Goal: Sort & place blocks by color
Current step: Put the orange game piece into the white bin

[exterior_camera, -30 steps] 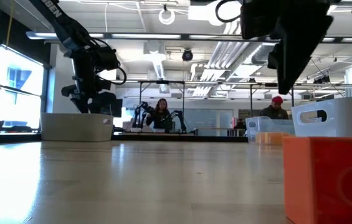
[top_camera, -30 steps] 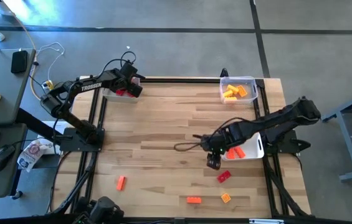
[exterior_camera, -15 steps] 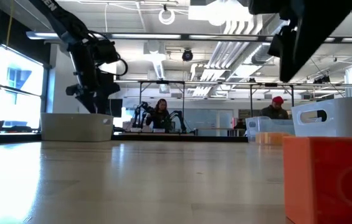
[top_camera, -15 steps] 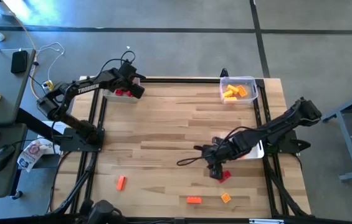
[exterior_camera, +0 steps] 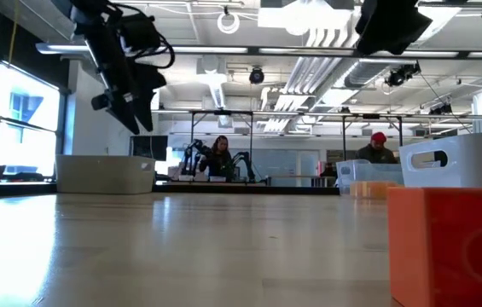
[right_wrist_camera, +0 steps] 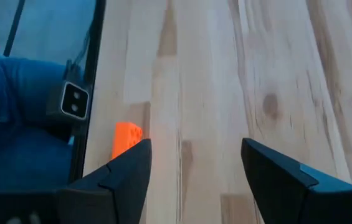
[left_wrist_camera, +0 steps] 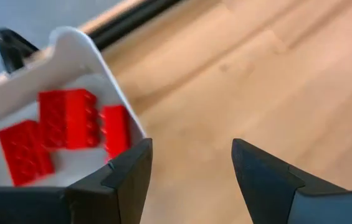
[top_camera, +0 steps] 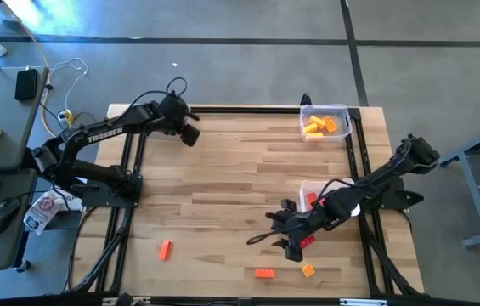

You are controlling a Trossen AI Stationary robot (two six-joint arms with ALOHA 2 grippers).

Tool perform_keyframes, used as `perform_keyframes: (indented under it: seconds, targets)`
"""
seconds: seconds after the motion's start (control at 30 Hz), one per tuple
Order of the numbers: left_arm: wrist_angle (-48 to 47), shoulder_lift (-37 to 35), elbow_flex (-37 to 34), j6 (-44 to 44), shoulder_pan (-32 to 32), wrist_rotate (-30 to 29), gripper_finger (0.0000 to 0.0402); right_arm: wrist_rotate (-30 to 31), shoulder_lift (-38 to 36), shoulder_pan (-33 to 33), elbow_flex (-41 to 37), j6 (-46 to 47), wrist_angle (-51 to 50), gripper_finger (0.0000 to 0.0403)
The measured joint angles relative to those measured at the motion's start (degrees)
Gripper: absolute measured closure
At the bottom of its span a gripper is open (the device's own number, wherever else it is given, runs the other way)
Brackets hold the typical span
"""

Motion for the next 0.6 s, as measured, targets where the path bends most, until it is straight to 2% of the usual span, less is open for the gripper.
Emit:
perform_keyframes:
  seconds: [0.33,0.6]
  targets:
    - [-4.93,-3.03,0.0,-5.87,-11.23,-0.04,0.0195,1.0,6.69,5.14,0.0,-6.77,10.38,0.0169]
    - [-5.09,-2.98,0.0,-9.44,-16.5,-1.32,0.0195,0.94,11.77,8.44,0.0,-3.74,15.61,0.0169]
